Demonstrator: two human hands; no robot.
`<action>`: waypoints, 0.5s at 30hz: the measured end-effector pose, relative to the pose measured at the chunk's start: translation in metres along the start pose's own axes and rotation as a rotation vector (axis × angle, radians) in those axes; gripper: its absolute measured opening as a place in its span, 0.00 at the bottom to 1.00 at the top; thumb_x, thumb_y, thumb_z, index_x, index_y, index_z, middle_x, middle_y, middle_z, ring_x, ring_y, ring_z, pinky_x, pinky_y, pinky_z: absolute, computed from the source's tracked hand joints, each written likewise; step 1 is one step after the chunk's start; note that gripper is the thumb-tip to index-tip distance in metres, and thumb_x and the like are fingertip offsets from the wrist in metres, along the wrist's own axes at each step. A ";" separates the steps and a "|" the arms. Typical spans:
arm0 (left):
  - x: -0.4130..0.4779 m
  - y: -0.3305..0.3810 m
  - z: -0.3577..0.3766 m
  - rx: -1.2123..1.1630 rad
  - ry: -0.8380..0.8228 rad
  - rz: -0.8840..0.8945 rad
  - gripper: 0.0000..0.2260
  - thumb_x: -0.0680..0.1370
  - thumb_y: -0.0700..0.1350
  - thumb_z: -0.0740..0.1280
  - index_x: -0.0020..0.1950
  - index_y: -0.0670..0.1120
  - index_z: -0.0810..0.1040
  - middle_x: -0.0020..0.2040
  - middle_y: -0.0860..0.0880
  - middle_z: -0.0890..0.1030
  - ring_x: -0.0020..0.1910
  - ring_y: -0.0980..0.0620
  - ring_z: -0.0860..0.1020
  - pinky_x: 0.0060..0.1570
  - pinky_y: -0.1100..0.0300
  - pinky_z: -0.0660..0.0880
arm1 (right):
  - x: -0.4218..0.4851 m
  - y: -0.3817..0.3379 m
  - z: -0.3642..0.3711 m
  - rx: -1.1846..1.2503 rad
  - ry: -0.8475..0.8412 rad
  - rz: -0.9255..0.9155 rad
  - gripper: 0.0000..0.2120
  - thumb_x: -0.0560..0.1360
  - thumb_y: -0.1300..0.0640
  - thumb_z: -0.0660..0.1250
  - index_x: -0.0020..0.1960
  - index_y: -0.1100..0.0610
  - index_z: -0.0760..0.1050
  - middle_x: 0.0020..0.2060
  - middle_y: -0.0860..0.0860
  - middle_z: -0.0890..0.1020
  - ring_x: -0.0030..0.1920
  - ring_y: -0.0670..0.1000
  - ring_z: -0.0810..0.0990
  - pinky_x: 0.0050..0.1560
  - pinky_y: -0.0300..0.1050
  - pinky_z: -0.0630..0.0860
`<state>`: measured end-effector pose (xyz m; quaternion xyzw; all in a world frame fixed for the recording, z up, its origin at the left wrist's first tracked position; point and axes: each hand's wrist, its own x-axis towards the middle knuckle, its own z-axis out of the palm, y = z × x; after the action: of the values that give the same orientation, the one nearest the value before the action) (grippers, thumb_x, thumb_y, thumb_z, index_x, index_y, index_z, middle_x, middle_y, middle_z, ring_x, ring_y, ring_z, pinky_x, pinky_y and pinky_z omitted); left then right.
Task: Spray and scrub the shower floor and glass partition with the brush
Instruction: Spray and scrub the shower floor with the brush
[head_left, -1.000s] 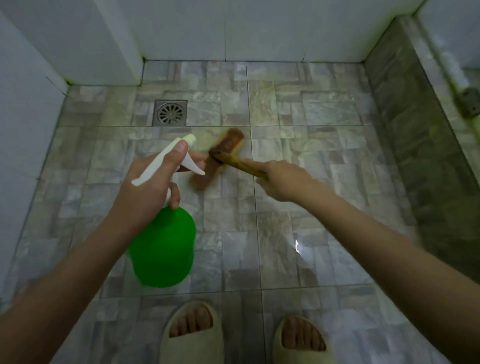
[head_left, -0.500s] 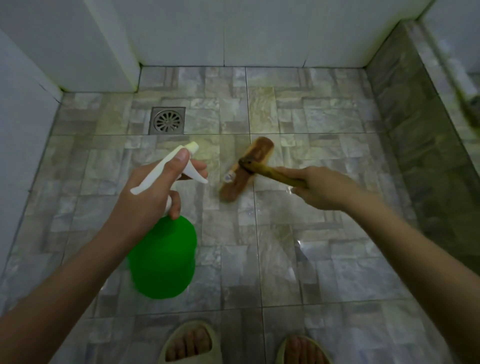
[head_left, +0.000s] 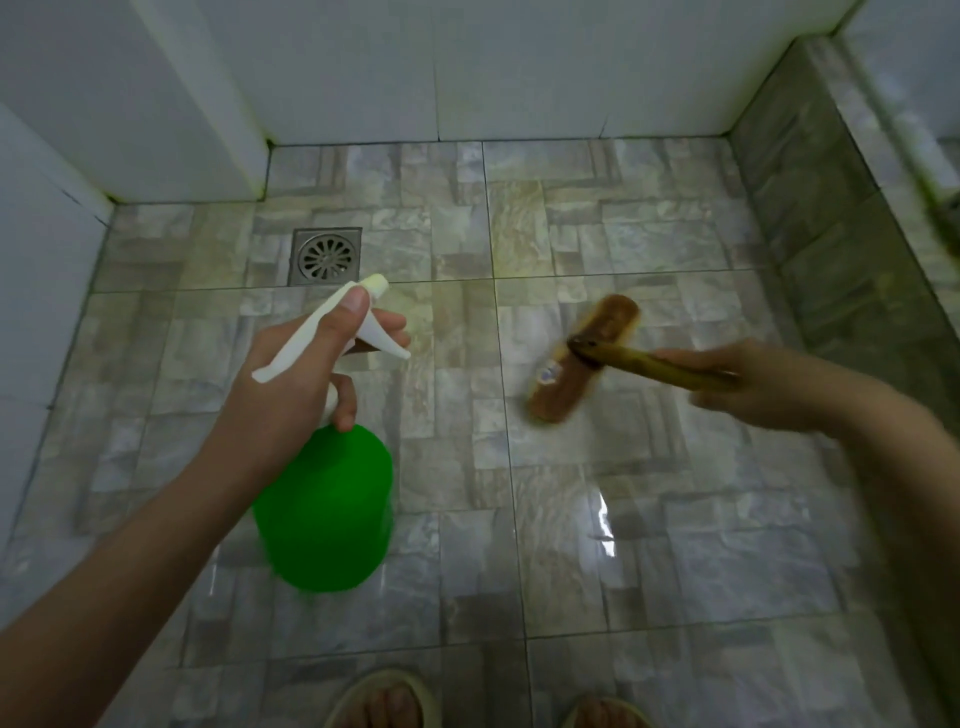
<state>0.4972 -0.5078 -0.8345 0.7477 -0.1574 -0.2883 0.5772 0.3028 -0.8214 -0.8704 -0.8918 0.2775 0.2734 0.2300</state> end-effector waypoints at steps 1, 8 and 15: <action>0.001 0.001 0.000 -0.001 0.008 0.004 0.16 0.80 0.60 0.59 0.54 0.55 0.82 0.52 0.53 0.87 0.22 0.58 0.72 0.23 0.65 0.69 | -0.006 0.006 -0.002 0.010 0.004 0.041 0.28 0.78 0.55 0.65 0.68 0.30 0.58 0.62 0.52 0.79 0.58 0.54 0.78 0.60 0.50 0.73; 0.005 0.004 0.002 -0.012 0.010 0.008 0.15 0.77 0.61 0.58 0.56 0.58 0.80 0.55 0.51 0.86 0.23 0.59 0.74 0.24 0.64 0.70 | 0.070 -0.042 -0.007 -0.076 0.184 -0.057 0.27 0.80 0.53 0.61 0.74 0.36 0.57 0.60 0.53 0.77 0.52 0.53 0.76 0.53 0.48 0.72; 0.004 0.005 -0.006 -0.051 0.052 0.020 0.12 0.79 0.61 0.60 0.55 0.60 0.79 0.55 0.49 0.85 0.25 0.60 0.76 0.23 0.66 0.69 | 0.035 -0.018 -0.034 -0.084 0.054 0.044 0.28 0.79 0.55 0.63 0.71 0.33 0.57 0.58 0.53 0.78 0.47 0.52 0.77 0.52 0.45 0.70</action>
<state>0.5041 -0.5068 -0.8297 0.7382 -0.1426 -0.2668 0.6029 0.3503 -0.8398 -0.8622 -0.9016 0.2912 0.2654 0.1785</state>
